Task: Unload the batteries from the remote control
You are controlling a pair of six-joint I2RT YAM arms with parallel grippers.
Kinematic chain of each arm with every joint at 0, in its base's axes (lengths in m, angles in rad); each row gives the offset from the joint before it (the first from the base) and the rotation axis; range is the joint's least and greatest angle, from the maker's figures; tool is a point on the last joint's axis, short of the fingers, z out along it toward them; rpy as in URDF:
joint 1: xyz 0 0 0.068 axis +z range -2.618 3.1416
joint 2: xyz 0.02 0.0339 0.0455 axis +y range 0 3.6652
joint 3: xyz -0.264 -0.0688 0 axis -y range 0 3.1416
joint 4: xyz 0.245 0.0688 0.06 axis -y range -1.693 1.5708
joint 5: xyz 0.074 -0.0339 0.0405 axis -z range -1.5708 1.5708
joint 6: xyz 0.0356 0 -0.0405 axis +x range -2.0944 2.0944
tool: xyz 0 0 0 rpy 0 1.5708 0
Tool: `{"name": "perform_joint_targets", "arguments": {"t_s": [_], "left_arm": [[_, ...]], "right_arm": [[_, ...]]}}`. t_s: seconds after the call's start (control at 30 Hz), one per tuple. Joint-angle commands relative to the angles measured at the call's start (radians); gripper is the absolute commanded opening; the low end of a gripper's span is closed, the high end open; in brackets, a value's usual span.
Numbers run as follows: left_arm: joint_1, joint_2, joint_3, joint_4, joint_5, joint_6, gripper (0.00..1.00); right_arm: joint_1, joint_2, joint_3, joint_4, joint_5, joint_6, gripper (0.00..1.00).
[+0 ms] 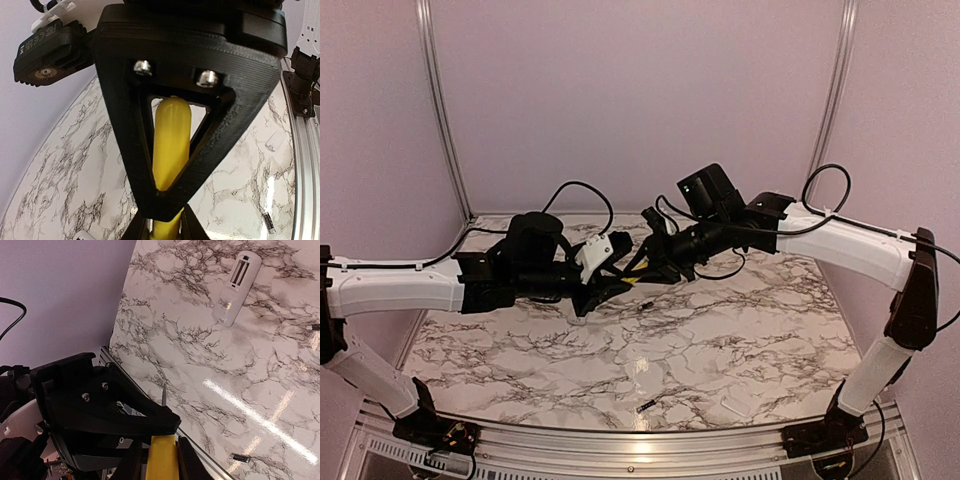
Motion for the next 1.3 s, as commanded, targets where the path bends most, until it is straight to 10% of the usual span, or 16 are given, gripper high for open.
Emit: {"name": "perform_joint_targets", "arguments": {"t_s": [0.0, 0.53, 1.27], "left_arm": [[-0.004, -0.042, -0.024, -0.004, -0.011, -0.045, 0.00], [-0.004, -0.149, -0.130, -0.015, -0.088, -0.155, 0.00], [0.247, -0.159, -0.186, -0.225, -0.419, -0.526, 0.00]], "right_arm": [[0.009, -0.004, 0.038, 0.052, -0.017, -0.001, 0.32], [-0.005, -0.045, 0.046, 0.013, 0.092, -0.013, 0.98], [-0.102, -0.233, -0.082, -0.169, 0.338, 0.051, 0.99]]}}
